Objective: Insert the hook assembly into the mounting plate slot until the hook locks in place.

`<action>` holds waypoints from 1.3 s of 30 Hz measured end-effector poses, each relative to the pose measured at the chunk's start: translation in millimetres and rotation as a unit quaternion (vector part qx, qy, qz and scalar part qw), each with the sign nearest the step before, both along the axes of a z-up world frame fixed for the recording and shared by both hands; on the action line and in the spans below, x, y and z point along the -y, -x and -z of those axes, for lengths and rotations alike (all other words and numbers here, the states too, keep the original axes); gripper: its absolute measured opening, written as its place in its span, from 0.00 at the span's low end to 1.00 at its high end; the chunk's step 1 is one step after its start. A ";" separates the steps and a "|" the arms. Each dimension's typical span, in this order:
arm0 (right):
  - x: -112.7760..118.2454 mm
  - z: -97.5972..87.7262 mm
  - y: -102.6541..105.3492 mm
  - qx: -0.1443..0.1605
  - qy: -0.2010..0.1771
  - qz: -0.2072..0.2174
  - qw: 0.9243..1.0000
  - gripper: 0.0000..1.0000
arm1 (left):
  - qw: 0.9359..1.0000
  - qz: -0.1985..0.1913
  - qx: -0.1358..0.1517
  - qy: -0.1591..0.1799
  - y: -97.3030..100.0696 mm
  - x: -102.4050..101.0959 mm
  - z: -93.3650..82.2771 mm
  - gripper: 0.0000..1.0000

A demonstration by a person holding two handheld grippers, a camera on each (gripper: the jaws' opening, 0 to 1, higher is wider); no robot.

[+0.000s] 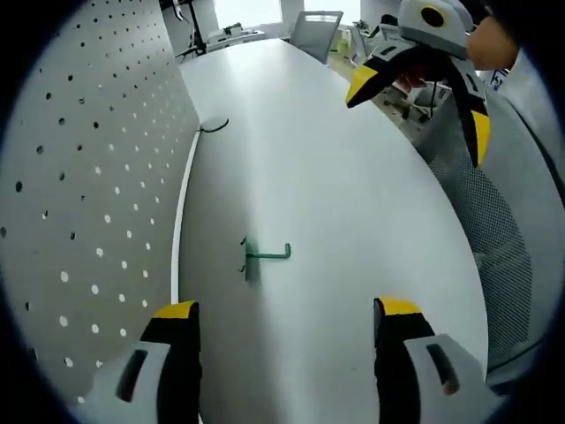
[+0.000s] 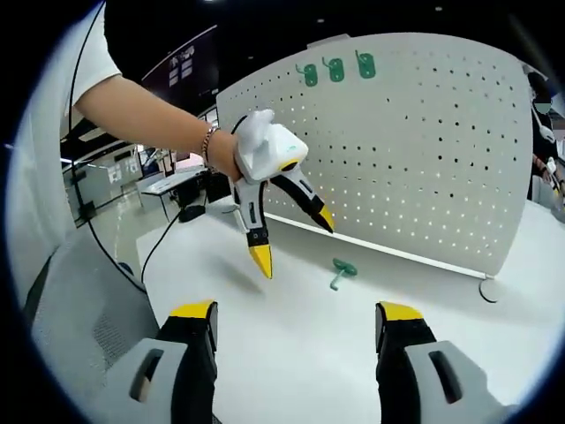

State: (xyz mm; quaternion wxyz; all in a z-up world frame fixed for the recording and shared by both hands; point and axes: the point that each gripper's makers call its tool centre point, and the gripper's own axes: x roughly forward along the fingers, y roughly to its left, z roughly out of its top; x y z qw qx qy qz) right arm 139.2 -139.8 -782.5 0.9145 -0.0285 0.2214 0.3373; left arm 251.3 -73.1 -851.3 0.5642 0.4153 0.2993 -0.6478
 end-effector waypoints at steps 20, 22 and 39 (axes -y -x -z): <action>2.7 0.6 -0.5 -0.002 -0.002 0.006 1.000 0.70 | 0.998 0.050 -0.013 -0.037 -4.4 19.6 17.8 0.81; 2.6 1.4 -0.2 -0.002 0.001 0.005 1.000 0.70 | 0.998 0.052 -0.014 -0.041 -6.0 19.1 20.7 0.81; 5.2 1.8 -2.1 0.000 0.003 0.010 1.000 0.69 | 0.996 0.059 -0.026 -0.061 -5.8 21.4 33.3 0.81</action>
